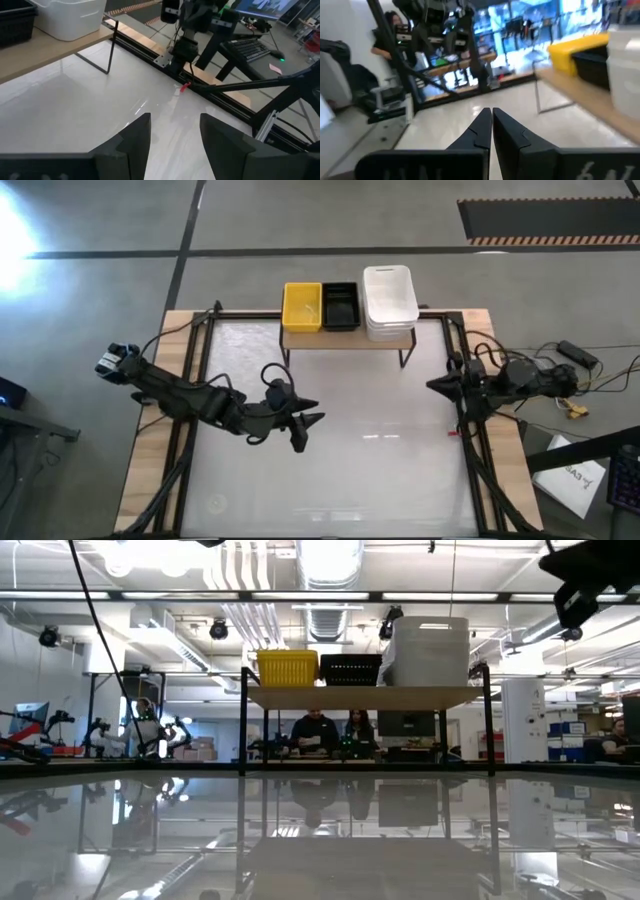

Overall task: Stack baskets on shelf by color
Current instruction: Return to Home Position

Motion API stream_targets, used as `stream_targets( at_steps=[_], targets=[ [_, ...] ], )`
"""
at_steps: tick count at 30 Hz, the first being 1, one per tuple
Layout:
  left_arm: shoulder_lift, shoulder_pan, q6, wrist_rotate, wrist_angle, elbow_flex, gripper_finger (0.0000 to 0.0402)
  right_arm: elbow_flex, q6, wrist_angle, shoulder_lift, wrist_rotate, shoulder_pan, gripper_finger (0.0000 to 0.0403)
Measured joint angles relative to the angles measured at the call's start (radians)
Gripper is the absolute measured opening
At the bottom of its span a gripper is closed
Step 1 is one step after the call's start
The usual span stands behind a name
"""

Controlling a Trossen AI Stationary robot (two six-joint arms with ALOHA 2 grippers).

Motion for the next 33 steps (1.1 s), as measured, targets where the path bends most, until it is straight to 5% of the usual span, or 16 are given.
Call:
stream_targets(
  at_steps=[24,33],
  targets=[
    [0.000,-0.001,-0.053,0.011,0.061,-0.001,0.0154,-0.347,-0.050,0.493,-0.001,-0.011,-0.109,0.0009],
    [0.000,-0.001,-0.053,0.017,0.063,-0.002,0.0154,-0.351,-0.068,0.475,0.008,-0.083,-0.233,0.0008]
  ],
)
